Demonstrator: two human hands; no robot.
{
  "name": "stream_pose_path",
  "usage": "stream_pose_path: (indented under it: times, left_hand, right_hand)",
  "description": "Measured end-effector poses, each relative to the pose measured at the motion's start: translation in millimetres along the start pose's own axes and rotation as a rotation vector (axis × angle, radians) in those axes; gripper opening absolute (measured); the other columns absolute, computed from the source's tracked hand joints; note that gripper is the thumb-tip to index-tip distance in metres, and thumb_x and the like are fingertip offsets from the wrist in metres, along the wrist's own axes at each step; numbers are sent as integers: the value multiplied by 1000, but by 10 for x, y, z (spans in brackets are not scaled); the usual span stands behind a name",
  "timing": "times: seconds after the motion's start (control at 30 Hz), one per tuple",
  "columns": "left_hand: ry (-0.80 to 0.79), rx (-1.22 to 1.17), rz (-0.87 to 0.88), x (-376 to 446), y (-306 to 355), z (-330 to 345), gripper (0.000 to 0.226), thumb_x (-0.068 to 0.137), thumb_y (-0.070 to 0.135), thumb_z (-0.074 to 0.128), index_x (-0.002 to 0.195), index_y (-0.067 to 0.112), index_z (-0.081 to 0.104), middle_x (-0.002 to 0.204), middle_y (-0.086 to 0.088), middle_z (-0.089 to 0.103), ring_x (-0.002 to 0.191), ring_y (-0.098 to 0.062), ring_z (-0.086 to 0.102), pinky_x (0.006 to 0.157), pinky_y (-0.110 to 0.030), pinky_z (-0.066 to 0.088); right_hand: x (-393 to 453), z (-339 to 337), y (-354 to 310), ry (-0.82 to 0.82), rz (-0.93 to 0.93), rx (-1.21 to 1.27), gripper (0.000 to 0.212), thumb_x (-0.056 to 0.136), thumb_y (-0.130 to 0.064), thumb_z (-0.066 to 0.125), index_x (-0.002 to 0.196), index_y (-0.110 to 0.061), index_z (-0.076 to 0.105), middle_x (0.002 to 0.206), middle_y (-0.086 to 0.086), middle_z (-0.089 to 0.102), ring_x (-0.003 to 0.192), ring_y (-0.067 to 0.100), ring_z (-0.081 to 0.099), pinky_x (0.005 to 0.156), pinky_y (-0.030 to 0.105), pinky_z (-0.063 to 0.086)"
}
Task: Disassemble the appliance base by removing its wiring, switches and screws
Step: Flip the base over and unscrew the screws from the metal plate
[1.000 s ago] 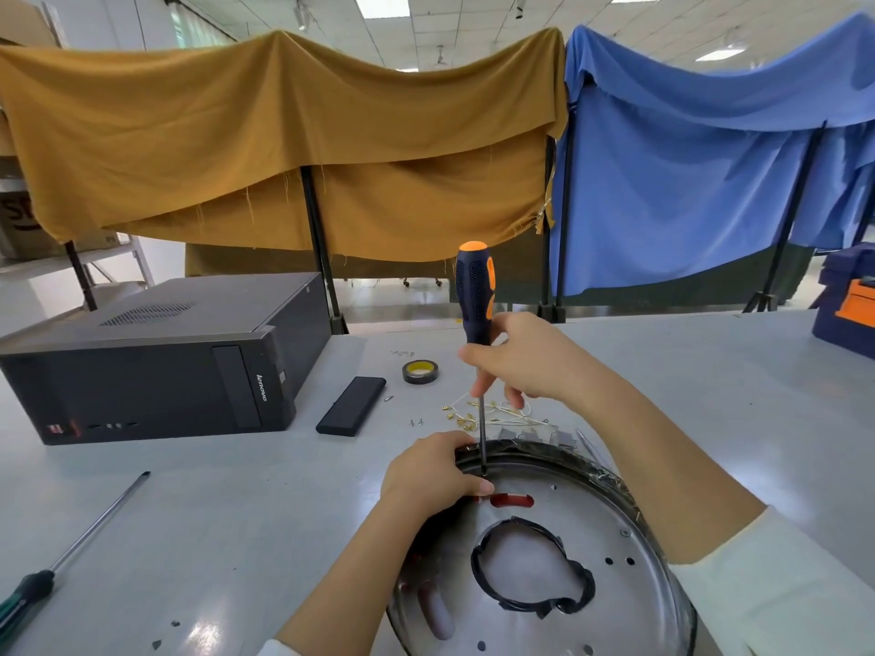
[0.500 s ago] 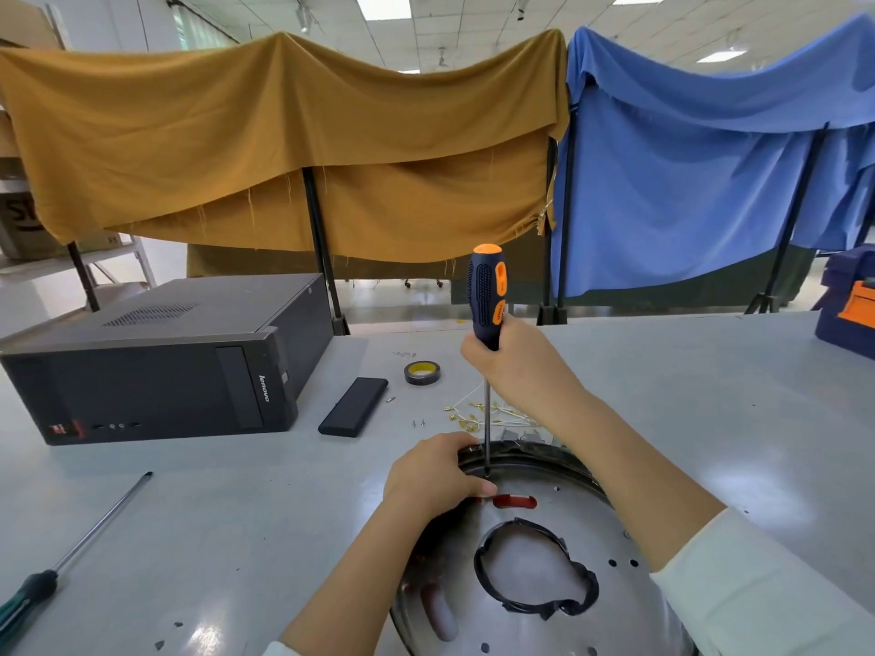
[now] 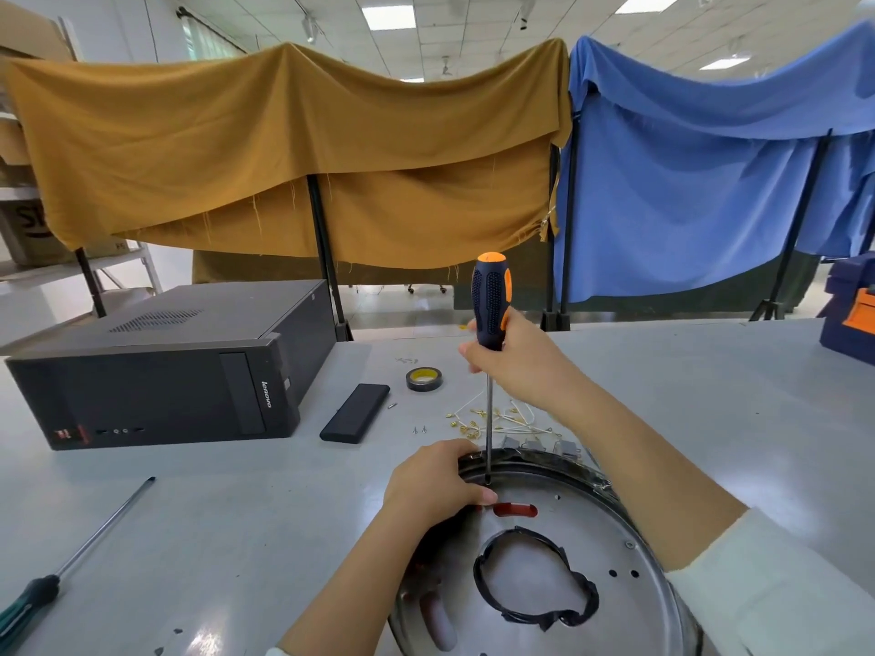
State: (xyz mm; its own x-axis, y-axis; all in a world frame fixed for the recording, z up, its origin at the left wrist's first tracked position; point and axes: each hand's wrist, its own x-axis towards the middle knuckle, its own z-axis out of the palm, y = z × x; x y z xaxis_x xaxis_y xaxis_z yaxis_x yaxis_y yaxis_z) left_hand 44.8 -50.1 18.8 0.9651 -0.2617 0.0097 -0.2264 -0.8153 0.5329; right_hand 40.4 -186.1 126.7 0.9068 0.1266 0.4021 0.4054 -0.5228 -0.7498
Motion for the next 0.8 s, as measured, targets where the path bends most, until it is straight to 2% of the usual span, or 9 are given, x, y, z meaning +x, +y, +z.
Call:
stream_pose_path:
  times: [0.1,0.23,0.3,0.4,0.43,0.5,0.6,0.67,0.8]
  left_hand:
    - [-2,4,6,-8,3,-3,47,67,48,72,111,40,57,104,16,64,98,-11,59,74,-26,41]
    - [8,12,6,-13,2,-5,51,67,49,73,114,39,56,108,16,62,99,-11,57,75,-26,40]
    - [17,7,6,-11,2,-5,51,67,50,73,113,39,56,108,17,62,98,-10,56,73,-25,39]
    - [19,-2,14,-8,4,-2,46,66,50,73,108,38,58,103,17,63,94,-9,57,71,-25,40]
    - [19,-2,17,-4,3,1,45,66,50,73,108,38,58,102,17,63,93,-9,57,71,-25,40]
    - [16,-2,11,-1,1,6,47,66,49,73,110,39,58,104,18,63,95,-9,57,72,-25,39]
    - [9,-3,-4,-2,-7,9,54,67,49,73,117,39,56,111,17,62,102,-11,57,76,-25,40]
    - [1,0,-11,-6,-9,11,59,67,50,73,122,38,53,117,15,61,106,-12,56,81,-26,42]
    - [-5,14,-13,-10,14,3,61,67,51,73,123,38,53,117,14,62,107,-13,57,82,-27,43]
  right_hand:
    - [-51,223,-55,158,75,349,10,89,-19,58,92,-22,49,72,-4,54,58,8,53,60,22,50]
    - [1,267,-78,331,140,520,29,83,-14,61,62,-18,41,52,0,38,37,7,32,38,19,29]
    - [46,165,-53,148,145,601,34,83,-7,55,56,-17,37,44,-2,33,34,10,24,36,18,21]
    - [55,21,-25,-349,55,659,41,86,-6,52,52,-19,32,44,-3,27,40,13,17,43,24,13]
    - [49,3,-24,-393,45,650,42,87,-7,53,52,-19,34,45,-3,28,41,13,17,43,24,15]
    - [31,39,-32,-266,56,558,38,90,-12,55,56,-17,39,48,0,33,41,14,26,42,25,28]
    - [-29,150,-63,190,40,338,20,86,-26,66,78,-14,52,64,1,52,53,15,53,58,32,52]
    - [-38,196,-63,395,31,415,16,85,-28,66,85,-21,52,68,-2,54,56,12,55,56,29,52]
    - [42,172,-110,376,134,579,27,85,-18,61,65,-20,44,53,-3,41,40,9,36,38,20,32]
